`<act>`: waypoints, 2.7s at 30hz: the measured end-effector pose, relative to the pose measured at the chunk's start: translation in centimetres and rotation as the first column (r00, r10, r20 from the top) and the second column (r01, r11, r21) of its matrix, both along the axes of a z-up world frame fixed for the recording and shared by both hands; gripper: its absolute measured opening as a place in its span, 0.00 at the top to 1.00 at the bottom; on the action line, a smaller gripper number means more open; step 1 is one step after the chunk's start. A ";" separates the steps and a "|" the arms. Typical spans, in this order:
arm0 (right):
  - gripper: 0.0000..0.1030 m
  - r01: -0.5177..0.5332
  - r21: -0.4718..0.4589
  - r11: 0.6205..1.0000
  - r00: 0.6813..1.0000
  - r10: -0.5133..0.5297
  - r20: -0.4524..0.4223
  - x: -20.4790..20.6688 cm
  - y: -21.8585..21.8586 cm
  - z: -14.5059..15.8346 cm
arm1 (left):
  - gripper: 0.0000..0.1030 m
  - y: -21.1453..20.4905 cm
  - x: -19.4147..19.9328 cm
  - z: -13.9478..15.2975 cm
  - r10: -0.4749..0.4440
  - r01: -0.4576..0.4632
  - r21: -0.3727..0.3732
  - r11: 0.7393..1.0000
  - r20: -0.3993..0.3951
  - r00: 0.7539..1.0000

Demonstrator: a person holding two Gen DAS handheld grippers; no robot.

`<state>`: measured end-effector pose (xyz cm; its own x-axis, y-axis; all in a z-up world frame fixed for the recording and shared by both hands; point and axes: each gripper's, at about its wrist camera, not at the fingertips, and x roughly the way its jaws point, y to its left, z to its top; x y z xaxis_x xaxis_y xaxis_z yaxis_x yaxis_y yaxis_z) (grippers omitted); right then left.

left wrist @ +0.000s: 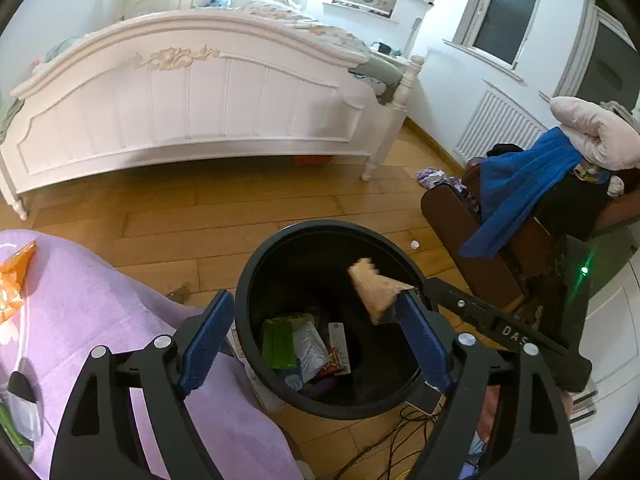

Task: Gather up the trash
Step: 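Carry the gold wrapper and purple tube over the black bin and open both tools, then grasp the white spray nozzle with the left tool while the right tool grasps the Doublemint box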

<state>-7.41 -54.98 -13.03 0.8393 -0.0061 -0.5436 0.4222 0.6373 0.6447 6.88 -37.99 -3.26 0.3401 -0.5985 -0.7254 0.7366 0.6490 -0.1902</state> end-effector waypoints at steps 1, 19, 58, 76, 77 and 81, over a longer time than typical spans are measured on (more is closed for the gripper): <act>0.37 0.022 0.002 1.000 1.000 -0.022 -0.005 -0.2 0.1 0.0 | 0.20 -0.6 0.2 -0.2 0.000 0.000 0.012 1.000 -0.012 1.000; 0.31 -0.006 -0.037 0.999 1.000 0.006 0.016 -1.0 2.4 2.4 | 0.06 1.9 -0.3 -0.3 0.018 -0.018 0.003 1.000 -0.007 1.000; 0.56 -0.817 -0.406 0.410 0.559 0.738 -0.378 20.3 40.5 9.7 | 0.62 34.6 0.9 -2.1 0.273 -0.286 0.122 0.951 0.107 0.956; 0.69 -0.689 -0.326 0.647 0.697 0.715 -0.054 15.6 31.9 12.8 | 0.74 35.0 0.6 1.6 0.383 -0.379 -0.057 0.923 0.082 0.920; 0.69 -0.675 -0.321 0.665 0.710 0.703 -0.038 15.2 31.0 12.9 | 0.74 34.3 0.6 2.0 0.377 -0.373 -0.065 0.926 0.086 0.922; 0.69 -0.610 -0.294 0.736 0.767 0.641 0.015 13.4 26.9 13.1 | 0.74 31.2 0.5 2.8 0.343 -0.336 -0.081 0.938 0.091 0.935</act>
<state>5.96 -28.12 0.07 0.7560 0.4158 -0.5055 -0.1931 0.8796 0.4347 7.43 -6.83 -0.50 0.6014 -0.4780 -0.6402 0.4924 0.8528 -0.1741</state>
